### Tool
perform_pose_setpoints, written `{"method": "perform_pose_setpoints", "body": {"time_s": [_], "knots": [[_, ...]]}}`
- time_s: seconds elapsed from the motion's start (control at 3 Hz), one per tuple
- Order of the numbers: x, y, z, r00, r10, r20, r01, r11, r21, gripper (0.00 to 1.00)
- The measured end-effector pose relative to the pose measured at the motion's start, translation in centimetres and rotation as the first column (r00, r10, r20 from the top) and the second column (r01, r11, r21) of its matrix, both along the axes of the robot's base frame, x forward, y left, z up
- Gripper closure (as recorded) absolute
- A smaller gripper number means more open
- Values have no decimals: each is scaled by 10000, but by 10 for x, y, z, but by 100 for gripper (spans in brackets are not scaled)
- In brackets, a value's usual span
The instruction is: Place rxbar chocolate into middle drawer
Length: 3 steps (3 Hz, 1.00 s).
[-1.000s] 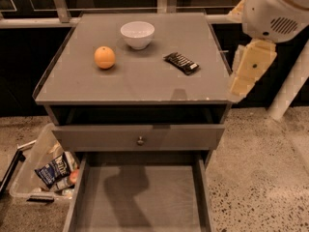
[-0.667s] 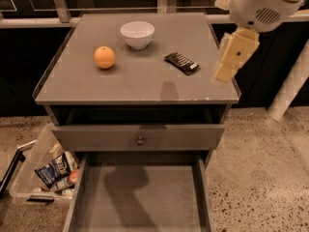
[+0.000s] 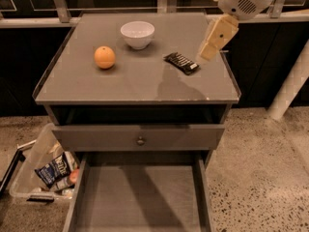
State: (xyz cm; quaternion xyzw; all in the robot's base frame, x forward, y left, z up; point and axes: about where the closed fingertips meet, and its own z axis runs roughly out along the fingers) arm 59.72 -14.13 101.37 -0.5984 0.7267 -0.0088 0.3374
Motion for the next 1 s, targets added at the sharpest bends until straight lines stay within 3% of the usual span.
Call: {"method": "perform_pose_setpoints", "body": {"time_s": [0.33,0.67,1.0], "knots": [[42,-6,-19,9979,-494,-430,518,9970,572,0],[53,-16,-37,9898,-976,-1040,1093,9876,1131,0],[56,-11,-41,9897,-947,-1078,1068,9878,1129,0]]}}
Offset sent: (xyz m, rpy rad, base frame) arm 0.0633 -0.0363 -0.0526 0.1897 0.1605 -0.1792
